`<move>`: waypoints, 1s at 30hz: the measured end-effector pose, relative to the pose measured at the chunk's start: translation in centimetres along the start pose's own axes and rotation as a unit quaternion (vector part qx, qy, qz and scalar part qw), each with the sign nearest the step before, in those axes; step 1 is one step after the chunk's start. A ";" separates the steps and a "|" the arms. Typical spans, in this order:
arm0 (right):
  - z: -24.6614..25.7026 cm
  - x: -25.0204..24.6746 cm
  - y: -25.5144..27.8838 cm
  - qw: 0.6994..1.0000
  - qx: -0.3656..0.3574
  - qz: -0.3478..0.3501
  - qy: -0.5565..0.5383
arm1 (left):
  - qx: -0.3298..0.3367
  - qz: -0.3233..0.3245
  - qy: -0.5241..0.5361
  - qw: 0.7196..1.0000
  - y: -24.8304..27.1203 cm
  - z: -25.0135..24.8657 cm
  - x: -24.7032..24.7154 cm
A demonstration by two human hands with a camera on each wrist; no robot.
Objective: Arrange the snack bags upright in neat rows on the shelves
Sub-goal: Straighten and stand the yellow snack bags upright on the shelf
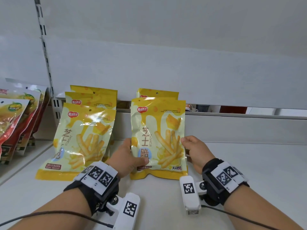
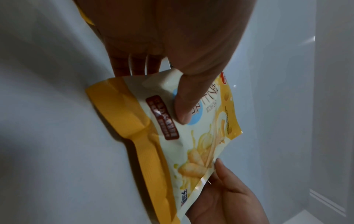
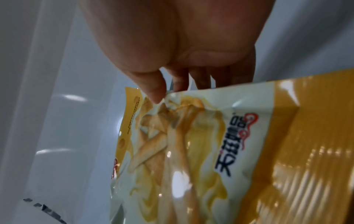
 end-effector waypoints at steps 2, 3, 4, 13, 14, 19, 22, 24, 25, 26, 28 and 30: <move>-0.3 0.2 0.1 0.999 0.015 -0.006 -0.042 | -0.004 0.005 -0.005 1.000 0.1 0.0 0.1; -0.6 0.3 0.1 0.997 0.024 -0.003 -0.069 | -0.004 0.011 -0.009 1.000 0.1 0.0 0.2; -0.8 0.4 0.0 0.996 0.032 0.002 -0.089 | -0.003 0.018 -0.015 1.000 0.2 0.0 0.3; -0.5 2.4 -1.0 0.982 0.019 0.032 -0.186 | -0.004 0.003 -0.015 1.000 -0.6 0.1 -0.6; -0.5 2.5 -1.3 0.980 0.017 0.029 -0.194 | -0.008 0.001 -0.018 1.000 -0.9 0.2 -0.7; -0.9 3.0 -2.4 0.976 0.016 0.023 -0.218 | -0.014 -0.007 -0.023 1.000 -1.9 0.5 -1.0; -1.1 2.9 -2.7 0.978 0.014 0.026 -0.205 | -0.014 -0.003 -0.015 1.000 -2.0 0.7 -0.8; -1.2 2.9 -2.8 0.981 0.015 0.035 -0.192 | -0.015 -0.001 -0.012 1.000 -1.9 0.8 -0.8; -1.3 2.9 -2.8 0.981 0.016 0.040 -0.187 | -0.015 0.000 -0.005 1.000 -1.8 0.8 -0.8; -1.3 3.0 -2.8 0.982 0.018 0.045 -0.182 | -0.015 0.002 0.001 1.000 -1.8 0.8 -0.8; -1.3 3.1 -2.8 0.983 0.018 0.059 -0.171 | -0.011 0.010 -0.001 1.000 -1.6 0.4 -0.7; -1.3 3.3 -2.9 0.985 0.013 0.074 -0.154 | -0.007 0.019 -0.008 1.000 -1.5 0.1 -0.5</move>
Point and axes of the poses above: each hand's wrist, its own y-axis away from the middle knuckle, its own x-axis out of the palm, z = x × y, the point moved 9 cm from there along -y, towards the middle knuckle, and after that the axes turned 2 degrees about z, right-handed, at the moved point
